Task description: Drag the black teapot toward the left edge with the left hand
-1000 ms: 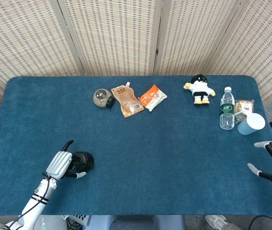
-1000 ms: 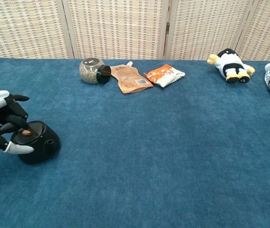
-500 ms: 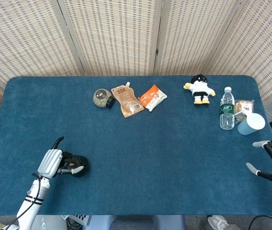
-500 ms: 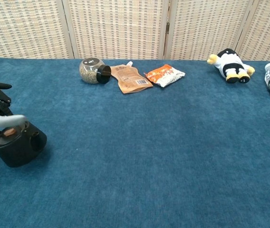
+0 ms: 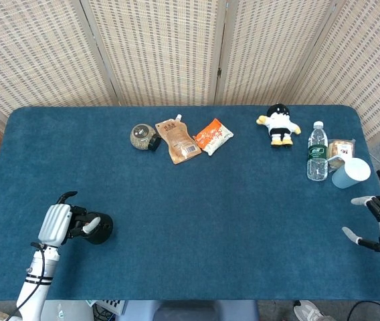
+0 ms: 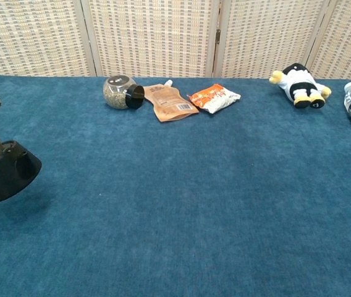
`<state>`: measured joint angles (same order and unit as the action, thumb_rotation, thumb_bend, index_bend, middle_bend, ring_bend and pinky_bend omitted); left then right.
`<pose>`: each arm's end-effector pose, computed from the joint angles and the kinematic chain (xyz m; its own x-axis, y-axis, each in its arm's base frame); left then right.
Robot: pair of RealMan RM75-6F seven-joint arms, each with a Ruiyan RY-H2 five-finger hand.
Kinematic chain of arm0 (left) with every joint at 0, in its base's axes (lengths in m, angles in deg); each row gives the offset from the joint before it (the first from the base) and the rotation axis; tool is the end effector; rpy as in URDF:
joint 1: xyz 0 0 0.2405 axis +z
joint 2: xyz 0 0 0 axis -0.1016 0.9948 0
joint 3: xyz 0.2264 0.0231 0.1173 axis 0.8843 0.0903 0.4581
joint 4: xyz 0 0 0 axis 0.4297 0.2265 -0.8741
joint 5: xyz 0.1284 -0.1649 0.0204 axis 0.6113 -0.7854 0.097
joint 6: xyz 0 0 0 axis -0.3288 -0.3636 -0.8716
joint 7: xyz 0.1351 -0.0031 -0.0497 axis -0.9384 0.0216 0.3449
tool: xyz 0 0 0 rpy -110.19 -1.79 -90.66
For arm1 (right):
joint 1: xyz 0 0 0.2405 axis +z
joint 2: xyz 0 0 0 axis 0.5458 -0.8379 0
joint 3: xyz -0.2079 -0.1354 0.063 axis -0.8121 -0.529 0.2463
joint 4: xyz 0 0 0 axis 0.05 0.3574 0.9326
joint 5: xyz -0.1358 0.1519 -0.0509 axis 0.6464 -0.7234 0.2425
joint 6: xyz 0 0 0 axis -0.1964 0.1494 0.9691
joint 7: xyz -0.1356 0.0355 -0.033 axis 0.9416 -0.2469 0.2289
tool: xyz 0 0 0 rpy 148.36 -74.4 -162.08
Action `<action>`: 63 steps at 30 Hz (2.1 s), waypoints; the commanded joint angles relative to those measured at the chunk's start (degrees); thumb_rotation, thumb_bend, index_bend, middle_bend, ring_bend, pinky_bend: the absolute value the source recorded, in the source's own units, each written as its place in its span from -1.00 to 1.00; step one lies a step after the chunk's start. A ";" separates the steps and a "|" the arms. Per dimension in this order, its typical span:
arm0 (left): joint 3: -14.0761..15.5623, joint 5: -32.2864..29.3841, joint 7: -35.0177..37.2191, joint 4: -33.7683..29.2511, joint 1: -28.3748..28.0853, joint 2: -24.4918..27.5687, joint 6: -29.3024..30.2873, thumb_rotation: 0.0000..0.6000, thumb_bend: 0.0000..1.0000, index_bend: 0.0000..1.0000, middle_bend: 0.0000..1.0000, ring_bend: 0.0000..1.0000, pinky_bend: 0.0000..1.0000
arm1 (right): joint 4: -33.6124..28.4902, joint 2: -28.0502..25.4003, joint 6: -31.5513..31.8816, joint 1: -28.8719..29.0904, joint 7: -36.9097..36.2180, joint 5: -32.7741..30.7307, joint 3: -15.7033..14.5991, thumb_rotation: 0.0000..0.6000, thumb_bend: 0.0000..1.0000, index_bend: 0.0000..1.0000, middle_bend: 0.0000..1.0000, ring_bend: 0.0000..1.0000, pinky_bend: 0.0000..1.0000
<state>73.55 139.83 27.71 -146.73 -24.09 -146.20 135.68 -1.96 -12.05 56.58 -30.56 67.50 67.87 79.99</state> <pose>-0.2405 0.2521 0.0550 0.0127 0.0561 0.9983 0.9851 -0.1722 -0.0028 -0.3257 -0.1788 0.1867 0.3407 0.1096 0.9338 -0.9398 0.0096 0.3417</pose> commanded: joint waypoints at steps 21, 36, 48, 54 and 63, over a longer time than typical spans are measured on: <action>-0.81 1.36 -1.51 1.67 0.61 -0.80 1.78 0.85 -0.51 0.92 1.00 0.67 -0.42 | 0.70 0.02 0.39 -0.43 -1.04 -0.12 -0.15 1.00 -0.71 -0.28 -0.26 -0.46 -0.85; -0.36 2.21 -1.44 3.10 0.41 -0.97 1.09 1.00 -0.39 0.92 1.00 0.67 -0.26 | 0.56 -0.11 0.22 -0.51 -0.86 -0.40 -0.17 1.00 -0.71 -0.28 -0.26 -0.46 -0.85; -0.37 2.37 -1.92 3.95 0.32 -1.40 0.98 1.00 -0.39 0.93 1.00 0.70 0.08 | 0.57 -0.05 -0.02 -0.46 -0.76 -0.62 -0.11 1.00 -0.71 -0.28 -0.26 -0.46 -0.85; -0.43 2.46 -1.92 4.28 0.26 -1.61 1.01 1.00 -0.39 0.93 1.00 0.71 0.19 | 0.59 -0.02 0.04 -0.49 -0.77 -0.67 -0.07 1.00 -0.71 -0.28 -0.26 -0.47 -0.85; -0.37 2.64 -1.87 4.82 0.23 -1.86 1.03 1.00 -0.39 0.93 1.00 0.71 0.20 | 0.41 -0.03 0.04 -0.50 -0.57 -0.63 -0.08 1.00 -0.71 -0.28 -0.26 -0.47 -0.85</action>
<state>73.19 142.47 25.84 -141.91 -23.86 -148.05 136.71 -1.55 -12.08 56.63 -31.06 66.94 67.24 79.91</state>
